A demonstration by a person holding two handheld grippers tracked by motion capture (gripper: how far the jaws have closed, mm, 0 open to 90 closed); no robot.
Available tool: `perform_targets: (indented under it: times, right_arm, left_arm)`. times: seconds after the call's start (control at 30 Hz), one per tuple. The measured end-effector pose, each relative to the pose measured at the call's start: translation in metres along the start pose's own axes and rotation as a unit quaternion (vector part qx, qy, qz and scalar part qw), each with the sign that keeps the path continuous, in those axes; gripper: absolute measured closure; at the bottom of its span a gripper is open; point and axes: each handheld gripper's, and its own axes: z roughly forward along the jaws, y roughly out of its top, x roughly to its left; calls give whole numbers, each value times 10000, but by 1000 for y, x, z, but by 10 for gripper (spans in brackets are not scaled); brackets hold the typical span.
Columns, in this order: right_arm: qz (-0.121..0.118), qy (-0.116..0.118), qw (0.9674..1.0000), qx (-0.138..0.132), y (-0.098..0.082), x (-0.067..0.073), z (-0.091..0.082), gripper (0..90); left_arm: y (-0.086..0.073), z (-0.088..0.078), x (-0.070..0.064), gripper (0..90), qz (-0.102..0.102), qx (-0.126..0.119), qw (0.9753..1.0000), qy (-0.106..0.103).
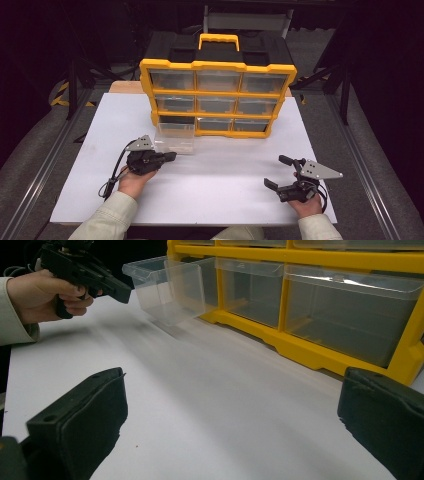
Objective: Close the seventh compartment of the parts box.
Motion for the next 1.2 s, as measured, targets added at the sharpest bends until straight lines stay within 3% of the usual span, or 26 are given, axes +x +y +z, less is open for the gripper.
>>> perform_targets:
  times: [0.47, 0.97, 1.2]
  right_arm:
    - [8, 16, 10000, 4, 0, 0, 0, 3]
    - [30, 30, 10000, 14, 0, -1, 0, 3]
    - [52, 54, 10000, -6, -1, -1, 0, 3]
  left_arm:
    - [0, 9, 10, 895, -303, -99, 9992, 243]
    - [5, 16, 17, 895, -321, -300, 9980, 463]
    - [9, 23, 24, 895, -502, -394, 9968, 490]
